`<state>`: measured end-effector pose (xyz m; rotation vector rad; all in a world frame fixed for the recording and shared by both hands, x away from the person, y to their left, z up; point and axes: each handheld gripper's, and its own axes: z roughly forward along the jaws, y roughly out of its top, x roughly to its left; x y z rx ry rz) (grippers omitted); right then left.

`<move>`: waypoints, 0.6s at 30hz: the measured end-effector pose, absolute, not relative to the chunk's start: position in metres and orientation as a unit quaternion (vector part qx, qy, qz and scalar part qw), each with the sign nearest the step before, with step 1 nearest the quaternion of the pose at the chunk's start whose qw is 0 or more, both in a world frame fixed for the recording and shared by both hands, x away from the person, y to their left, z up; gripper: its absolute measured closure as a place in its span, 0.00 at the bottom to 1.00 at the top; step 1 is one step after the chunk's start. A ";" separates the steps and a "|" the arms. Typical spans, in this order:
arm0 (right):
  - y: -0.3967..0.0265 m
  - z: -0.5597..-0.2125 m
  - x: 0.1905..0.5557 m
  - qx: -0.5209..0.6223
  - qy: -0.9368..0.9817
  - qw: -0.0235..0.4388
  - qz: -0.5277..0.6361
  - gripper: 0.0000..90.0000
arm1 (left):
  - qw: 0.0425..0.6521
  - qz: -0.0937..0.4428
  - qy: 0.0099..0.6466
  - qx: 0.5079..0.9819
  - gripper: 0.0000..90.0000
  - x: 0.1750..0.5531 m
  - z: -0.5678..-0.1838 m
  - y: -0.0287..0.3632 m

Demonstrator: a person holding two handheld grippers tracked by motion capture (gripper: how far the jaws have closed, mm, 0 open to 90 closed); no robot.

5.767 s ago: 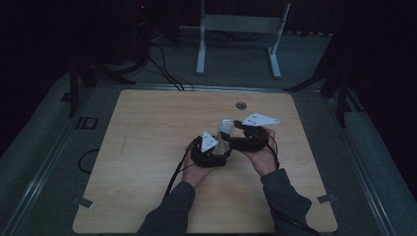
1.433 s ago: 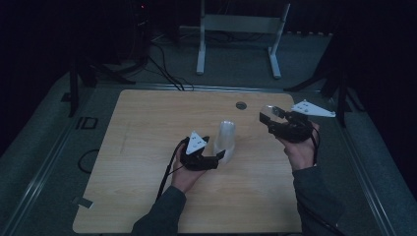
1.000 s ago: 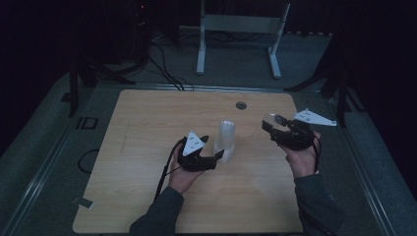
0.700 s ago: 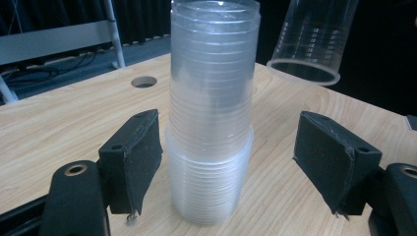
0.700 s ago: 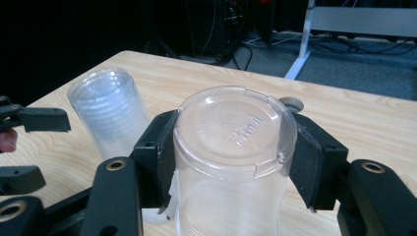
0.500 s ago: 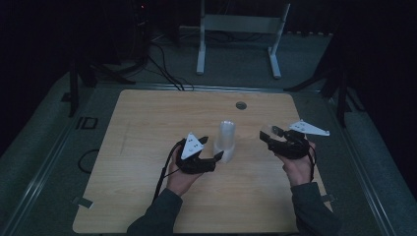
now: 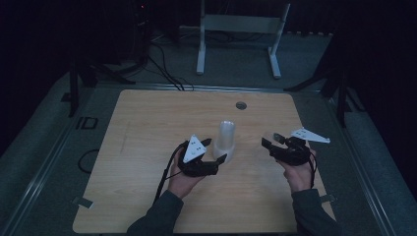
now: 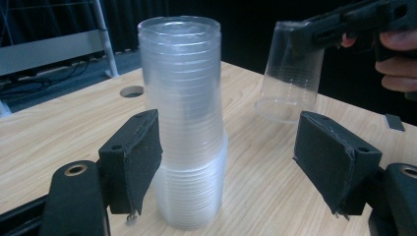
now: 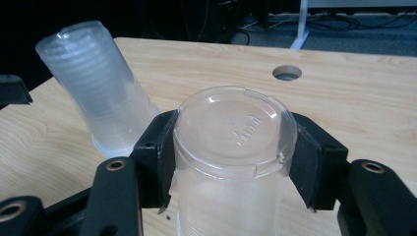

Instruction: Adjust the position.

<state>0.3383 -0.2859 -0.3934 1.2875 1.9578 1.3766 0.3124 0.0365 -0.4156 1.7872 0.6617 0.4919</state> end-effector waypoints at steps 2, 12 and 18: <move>-0.286 -0.400 0.336 0.468 0.702 0.206 0.495 0.46 | 0.554 0.204 0.273 0.759 0.28 0.311 -0.415 0.032; -0.279 -0.406 0.329 0.471 0.695 0.194 0.508 0.46 | 0.550 0.199 0.264 0.767 0.28 0.307 -0.416 0.024; -0.275 -0.404 0.326 0.469 0.690 0.193 0.516 0.46 | 0.548 0.196 0.254 0.773 0.28 0.306 -0.418 0.016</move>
